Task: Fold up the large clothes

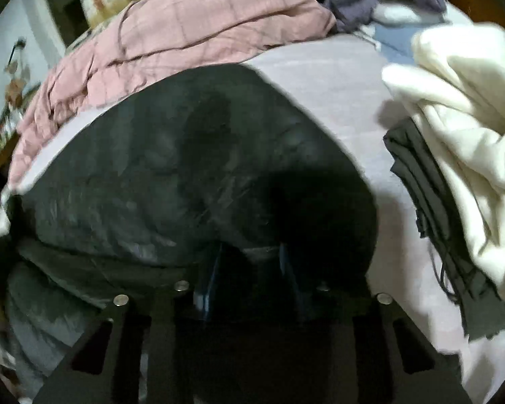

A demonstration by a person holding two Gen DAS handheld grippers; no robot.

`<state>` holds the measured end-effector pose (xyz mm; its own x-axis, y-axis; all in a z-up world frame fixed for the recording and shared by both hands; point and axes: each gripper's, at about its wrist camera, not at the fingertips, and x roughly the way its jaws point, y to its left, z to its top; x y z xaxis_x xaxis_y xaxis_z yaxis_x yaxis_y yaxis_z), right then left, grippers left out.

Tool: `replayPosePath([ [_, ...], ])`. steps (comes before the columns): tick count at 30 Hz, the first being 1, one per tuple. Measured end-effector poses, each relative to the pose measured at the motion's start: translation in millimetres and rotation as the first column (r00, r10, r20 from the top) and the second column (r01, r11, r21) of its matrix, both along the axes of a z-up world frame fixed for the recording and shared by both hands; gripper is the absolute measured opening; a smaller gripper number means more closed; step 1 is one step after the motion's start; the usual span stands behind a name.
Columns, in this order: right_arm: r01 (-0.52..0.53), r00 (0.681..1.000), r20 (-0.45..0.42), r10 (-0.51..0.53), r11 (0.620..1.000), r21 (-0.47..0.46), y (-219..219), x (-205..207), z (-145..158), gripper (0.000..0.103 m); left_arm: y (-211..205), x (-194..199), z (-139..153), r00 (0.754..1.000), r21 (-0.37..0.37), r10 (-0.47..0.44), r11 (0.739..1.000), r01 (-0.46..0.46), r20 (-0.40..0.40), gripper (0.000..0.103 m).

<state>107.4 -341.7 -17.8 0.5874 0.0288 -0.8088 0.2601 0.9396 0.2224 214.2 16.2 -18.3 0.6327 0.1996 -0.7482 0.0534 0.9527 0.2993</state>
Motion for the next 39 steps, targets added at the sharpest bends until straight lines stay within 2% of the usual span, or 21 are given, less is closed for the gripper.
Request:
replayPosePath([
  [2, 0.002, 0.999, 0.041, -0.004, 0.999, 0.037, -9.4, -13.0, 12.6, 0.032, -6.9, -8.9, 1.4, 0.999, 0.054, -0.023, 0.998, 0.021, 0.038, 0.014],
  [4, 0.002, 0.994, 0.106, -0.006, 0.999, 0.046, -15.6, -31.5, 29.5, 0.032, -16.8, -21.3, 6.8, 0.995, 0.139, -0.057, 0.989, 0.045, 0.08, 0.015],
  [6, -0.012, 0.991, 0.137, 0.001, 0.996, 0.085, -17.8, -44.8, 41.9, 0.032, -16.6, -34.2, 18.2, 0.992, 0.091, -0.078, 0.993, 0.069, 0.098, 0.017],
  [8, -0.032, 0.992, 0.127, 0.014, 0.99, 0.14, -17.7, -47.3, 43.4, 0.032, -14.9, -44.5, 32.6, 0.989, 0.033, -0.069, 0.997, 0.065, 0.128, 0.026],
  [9, -0.052, 0.995, 0.092, 0.039, 0.988, 0.145, -13.3, -42.8, 38.3, 0.032, -14.0, -48.5, 38.5, 0.988, 0.01, -0.06, 0.998, 0.059, 0.141, 0.03],
  [11, -0.072, 0.997, 0.015, 0.07, 0.991, 0.114, -1.9, -35.4, 23.4, 0.032, -13.8, -49.8, 44.6, 0.988, -0.02, -0.058, 0.998, 0.062, 0.14, 0.03],
  [13, -0.067, 0.995, -0.064, 0.074, 0.992, 0.104, 3.6, -31.1, 5.6, 0.032, -14.5, -48.4, 44.9, 0.988, -0.012, -0.057, 0.998, 0.059, 0.142, 0.03],
  [14, -0.062, 0.995, -0.072, 0.069, 0.993, 0.101, 3.9, -33.3, 2.4, 0.032, -16.0, -48.8, 44.8, 0.988, -0.004, -0.054, 0.998, 0.055, 0.141, 0.03],
  [18, -0.058, 0.997, -0.058, 0.058, 0.998, 0.007, 8.7, -34.9, 0.9, 0.032, -13.7, -34.2, 22.7, 0.998, 0.014, -0.024, 1.0, 0.023, 0.062, 0.03],
  [20, -0.026, 0.998, -0.065, 0.027, 1.0, 0.015, 3.2, -21.2, -2.6, 0.032, -11.9, -26.8, 7.4, 1.0, -0.011, -0.015, 1.0, 0.015, 0.021, 0.03],
  [21, -0.012, 0.998, -0.063, 0.013, 1.0, 0.021, 0.0, -16.0, -1.9, 0.032, -11.3, -24.7, 2.4, 1.0, -0.013, -0.011, 1.0, 0.011, 0.015, 0.031],
  [25, 0.05, 0.998, -0.046, -0.052, 0.997, -0.05, -14.8, 7.3, 10.3, 0.032, -12.2, -21.8, -7.3, 1.0, -0.024, -0.027, 0.999, 0.027, 0.005, 0.032],
  [28, 0.059, 0.997, -0.056, -0.061, 0.997, -0.041, -24.2, 19.7, 5.1, 0.032, -14.9, -21.7, -9.9, 0.999, -0.015, -0.044, 0.999, 0.044, -0.002, 0.034],
  [31, 0.075, 0.995, -0.059, -0.076, 0.997, -0.009, -31.8, 17.9, -0.1, 0.033, -5.8, -32.4, 3.5, 0.997, -0.072, -0.05, 0.996, 0.054, 0.064, 0.034],
  [33, 0.07, 0.996, -0.046, -0.071, 0.997, -0.036, -28.4, 12.6, 6.9, 0.033, 1.1, -56.0, 24.3, 0.982, -0.098, -0.056, 0.992, 0.075, 0.183, 0.034],
  [34, 0.061, 0.998, -0.022, -0.062, 0.997, -0.056, -24.5, 4.6, 15.0, 0.043, 4.0, -68.4, 32.8, 0.971, -0.101, -0.073, 0.99, 0.098, 0.228, 0.036],
  [35, 0.053, 0.999, 0.004, -0.053, 0.997, -0.063, -21.5, -4.2, 20.9, 0.062, 6.4, -81.9, 41.0, 0.96, -0.097, -0.084, 0.989, 0.113, 0.266, 0.038],
  [36, 0.046, 0.998, 0.033, -0.044, 0.997, -0.062, -19.2, -12.4, 26.6, 0.069, 9.5, -93.9, 47.6, 0.954, -0.094, -0.084, 0.989, 0.115, 0.287, 0.038],
  [37, 0.038, 0.997, 0.076, -0.033, 0.997, -0.063, -14.6, -25.8, 34.8, 0.073, 13.7, -105.0, 53.0, 0.953, -0.104, -0.083, 0.988, 0.118, 0.29, 0.038],
  [39, 0.017, 0.993, 0.114, -0.009, 0.998, -0.067, -5.2, -42.1, 46.0, 0.073, 23.2, -119.8, 59.7, 0.958, -0.147, -0.087, 0.98, 0.131, 0.274, 0.038],
])
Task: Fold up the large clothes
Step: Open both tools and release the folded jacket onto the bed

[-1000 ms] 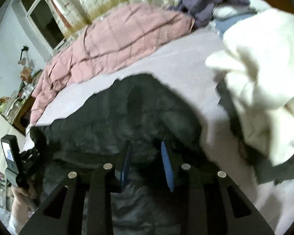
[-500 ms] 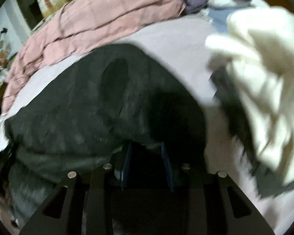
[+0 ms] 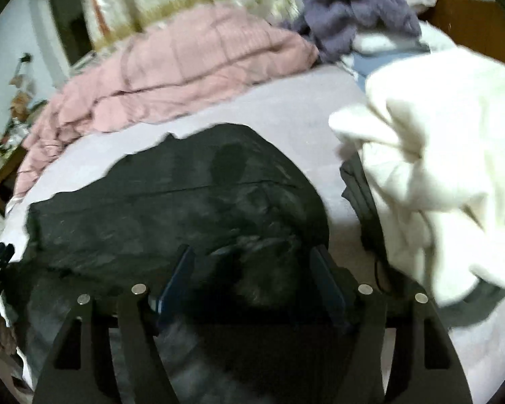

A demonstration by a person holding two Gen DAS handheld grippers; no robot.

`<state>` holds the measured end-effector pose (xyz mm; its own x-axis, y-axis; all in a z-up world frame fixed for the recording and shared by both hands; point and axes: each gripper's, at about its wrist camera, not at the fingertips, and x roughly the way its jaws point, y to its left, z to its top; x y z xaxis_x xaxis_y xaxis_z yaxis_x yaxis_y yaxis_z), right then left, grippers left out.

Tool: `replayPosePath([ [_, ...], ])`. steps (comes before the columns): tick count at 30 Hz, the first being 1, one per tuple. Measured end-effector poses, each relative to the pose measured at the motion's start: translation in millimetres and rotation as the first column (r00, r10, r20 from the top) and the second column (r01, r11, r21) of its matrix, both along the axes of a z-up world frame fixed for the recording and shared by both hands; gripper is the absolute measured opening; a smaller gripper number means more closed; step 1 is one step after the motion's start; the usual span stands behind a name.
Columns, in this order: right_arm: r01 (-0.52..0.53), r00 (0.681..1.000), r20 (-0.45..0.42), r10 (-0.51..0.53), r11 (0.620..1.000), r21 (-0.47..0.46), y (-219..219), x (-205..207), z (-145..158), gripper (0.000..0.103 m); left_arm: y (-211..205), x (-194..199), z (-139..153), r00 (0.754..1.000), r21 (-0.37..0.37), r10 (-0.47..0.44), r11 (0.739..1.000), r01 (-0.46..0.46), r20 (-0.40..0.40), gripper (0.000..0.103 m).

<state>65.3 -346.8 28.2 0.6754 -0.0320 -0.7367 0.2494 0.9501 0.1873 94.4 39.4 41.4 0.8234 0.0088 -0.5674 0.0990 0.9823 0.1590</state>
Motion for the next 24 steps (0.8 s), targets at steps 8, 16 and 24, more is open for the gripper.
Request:
replayPosePath([
  [8, -0.049, 0.979, 0.195, 0.052, 0.999, -0.019, 38.4, -95.5, 26.2, 0.081, 36.5, -78.0, 25.5, 0.992, -0.037, 0.001, 0.999, 0.004, 0.13, 0.047],
  [16, 0.071, 0.941, 0.338, -0.013, 0.985, -0.158, 46.2, -169.1, 15.5, 0.099, 52.4, -136.5, 11.8, 0.966, -0.089, 0.07, 0.995, -0.049, 0.247, 0.093],
  [24, 0.099, 0.946, 0.319, -0.063, 0.99, -0.098, 29.3, -171.6, -2.8, 0.099, 60.8, -128.5, -14.1, 0.977, -0.136, 0.089, 0.989, -0.063, 0.194, 0.095],
])
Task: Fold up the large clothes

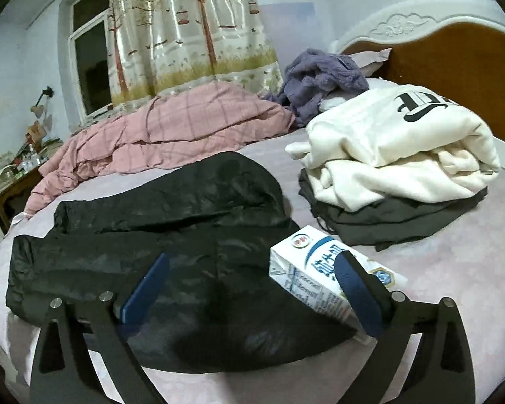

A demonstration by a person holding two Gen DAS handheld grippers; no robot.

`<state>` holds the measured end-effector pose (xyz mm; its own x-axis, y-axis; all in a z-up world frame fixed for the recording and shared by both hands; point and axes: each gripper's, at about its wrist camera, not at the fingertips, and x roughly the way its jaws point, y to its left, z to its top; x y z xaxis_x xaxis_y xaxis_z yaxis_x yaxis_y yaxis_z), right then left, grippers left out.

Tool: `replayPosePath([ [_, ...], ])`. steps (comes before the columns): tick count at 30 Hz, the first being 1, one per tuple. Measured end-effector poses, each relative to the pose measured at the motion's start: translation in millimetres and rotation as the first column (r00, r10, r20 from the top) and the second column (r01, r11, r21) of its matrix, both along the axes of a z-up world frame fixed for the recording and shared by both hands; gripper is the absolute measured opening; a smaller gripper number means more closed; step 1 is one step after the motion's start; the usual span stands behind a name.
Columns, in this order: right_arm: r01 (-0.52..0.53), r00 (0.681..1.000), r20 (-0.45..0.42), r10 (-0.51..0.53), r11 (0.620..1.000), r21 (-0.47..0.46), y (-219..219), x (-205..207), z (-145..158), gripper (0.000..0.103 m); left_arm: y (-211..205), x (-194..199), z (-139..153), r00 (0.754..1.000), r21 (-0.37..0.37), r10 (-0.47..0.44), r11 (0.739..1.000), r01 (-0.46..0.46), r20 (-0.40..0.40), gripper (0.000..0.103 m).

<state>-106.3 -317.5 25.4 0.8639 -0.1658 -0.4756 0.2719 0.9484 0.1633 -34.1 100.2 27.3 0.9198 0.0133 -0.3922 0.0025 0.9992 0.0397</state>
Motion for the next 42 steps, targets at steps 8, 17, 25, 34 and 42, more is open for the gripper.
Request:
replayPosePath([
  [8, -0.231, 0.97, -0.057, 0.237, 0.968, 0.094, 18.4, 38.4, -7.2, 0.098, -0.7, 11.3, -17.6, 0.998, -0.024, 0.016, 1.0, -0.017, -0.057, 0.095],
  [17, -0.041, 0.973, -0.223, 0.062, 0.994, 0.097, -22.0, 78.0, -36.6, 0.04, -2.4, 14.2, -23.0, 0.997, -0.043, 0.019, 0.999, -0.023, -0.079, 0.095],
  [25, 0.067, 0.966, -0.254, -0.039, 0.993, 0.102, -60.7, 83.9, -33.9, 0.0, 13.6, 11.7, -22.7, 0.996, -0.07, 0.041, 0.996, -0.047, -0.081, 0.095],
  [34, 0.125, 0.955, -0.273, -0.118, 0.992, 0.008, -52.6, 68.9, -29.6, 0.0, 38.1, 5.5, -14.5, 0.995, -0.095, 0.07, 0.993, -0.076, -0.071, 0.095],
  [42, 0.069, 0.97, -0.236, -0.06, 0.997, 0.031, -54.8, 51.0, -20.3, 0.013, 49.4, 12.4, -23.3, 0.982, -0.179, -0.056, 0.984, 0.023, -0.178, 0.095],
])
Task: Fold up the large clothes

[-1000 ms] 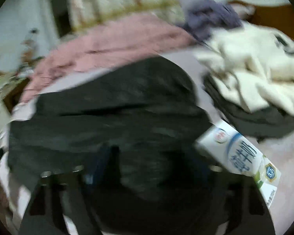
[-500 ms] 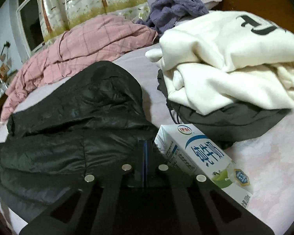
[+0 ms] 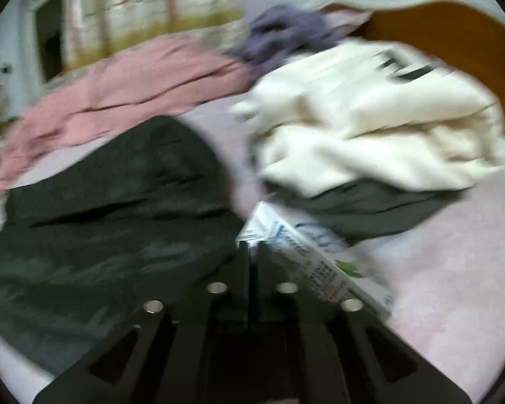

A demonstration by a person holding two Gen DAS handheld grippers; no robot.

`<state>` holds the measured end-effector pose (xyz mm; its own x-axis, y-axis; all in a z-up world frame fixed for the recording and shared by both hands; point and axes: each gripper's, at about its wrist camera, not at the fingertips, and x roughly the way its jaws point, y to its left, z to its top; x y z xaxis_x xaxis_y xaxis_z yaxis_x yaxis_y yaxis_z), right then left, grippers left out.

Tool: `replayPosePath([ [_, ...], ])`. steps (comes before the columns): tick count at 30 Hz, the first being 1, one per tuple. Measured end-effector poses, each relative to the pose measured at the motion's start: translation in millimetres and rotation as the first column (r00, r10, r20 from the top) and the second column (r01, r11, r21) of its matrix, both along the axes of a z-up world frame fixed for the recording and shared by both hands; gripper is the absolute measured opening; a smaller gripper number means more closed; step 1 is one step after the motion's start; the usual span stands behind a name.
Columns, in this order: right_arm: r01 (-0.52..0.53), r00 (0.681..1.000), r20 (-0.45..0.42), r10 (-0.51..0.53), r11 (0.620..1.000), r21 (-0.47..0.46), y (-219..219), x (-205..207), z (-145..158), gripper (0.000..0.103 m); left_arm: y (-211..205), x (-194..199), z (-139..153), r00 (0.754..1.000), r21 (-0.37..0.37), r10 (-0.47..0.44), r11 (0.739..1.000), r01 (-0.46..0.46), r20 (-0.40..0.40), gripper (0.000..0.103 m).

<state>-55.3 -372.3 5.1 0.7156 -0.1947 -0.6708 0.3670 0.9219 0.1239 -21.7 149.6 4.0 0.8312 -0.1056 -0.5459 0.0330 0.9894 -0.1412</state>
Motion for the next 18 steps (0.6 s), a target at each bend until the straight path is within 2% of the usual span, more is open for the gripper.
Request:
replayPosePath([
  [1, -0.036, 0.999, 0.013, 0.036, 0.999, 0.016, 2.4, -6.8, 1.8, 0.015, -1.9, -1.0, -1.8, 1.0, -0.004, -0.01, 1.0, 0.01, -0.008, 0.095],
  [3, -0.041, 0.998, 0.047, 0.043, 0.998, -0.044, 14.3, -20.7, 10.6, 0.025, -5.9, -8.5, -3.0, 1.0, 0.015, -0.026, 1.0, 0.025, 0.001, 0.095],
  [4, -0.029, 0.998, 0.055, 0.035, 0.994, -0.102, 25.0, -28.5, 16.0, 0.05, -9.5, -13.0, -1.9, 0.998, 0.025, -0.059, 0.998, 0.059, 0.006, 0.095],
  [5, -0.018, 0.998, 0.061, 0.027, 0.99, -0.143, 35.5, -35.0, 19.8, 0.07, -14.9, -18.5, -0.5, 0.994, 0.037, -0.107, 0.994, 0.106, 0.011, 0.095],
  [7, -0.079, 0.99, 0.106, 0.096, 0.985, -0.154, 60.7, -49.9, 26.1, 0.07, -24.7, -29.0, 2.3, 0.988, 0.065, -0.154, 0.986, 0.152, 0.027, 0.095],
  [10, -0.22, 0.968, 0.095, 0.233, 0.967, -0.129, 101.2, -55.8, 27.8, 0.071, -39.3, -38.4, 2.6, 0.979, 0.077, -0.198, 0.978, 0.194, 0.045, 0.095],
  [13, -0.328, 0.939, 0.067, 0.339, 0.935, -0.138, 139.7, -57.1, 21.2, 0.088, -59.0, -42.5, 2.3, 0.97, 0.156, -0.237, 0.961, 0.228, 0.045, 0.094],
  [14, -0.342, 0.933, 0.057, 0.355, 0.926, -0.16, 149.1, -58.1, 18.4, 0.088, -64.9, -41.8, 2.2, 0.972, 0.193, -0.231, 0.956, 0.219, 0.041, 0.086],
  [16, -0.364, 0.926, 0.004, 0.378, 0.895, -0.259, 170.8, -60.2, 8.5, 0.088, -70.4, -36.0, -3.8, 0.99, 0.262, -0.139, 0.956, 0.133, 0.004, 0.075],
  [17, -0.364, 0.926, -0.022, 0.377, 0.874, -0.322, 180.2, -60.7, 3.9, 0.088, -66.6, -33.0, -6.9, 0.993, 0.248, -0.117, 0.962, 0.115, -0.006, 0.074],
  [18, -0.342, 0.934, -0.056, 0.352, 0.838, -0.425, 190.5, -63.2, -3.3, 0.088, -63.4, -31.7, -9.7, 0.993, 0.223, -0.114, 0.968, 0.115, -0.016, 0.074],
])
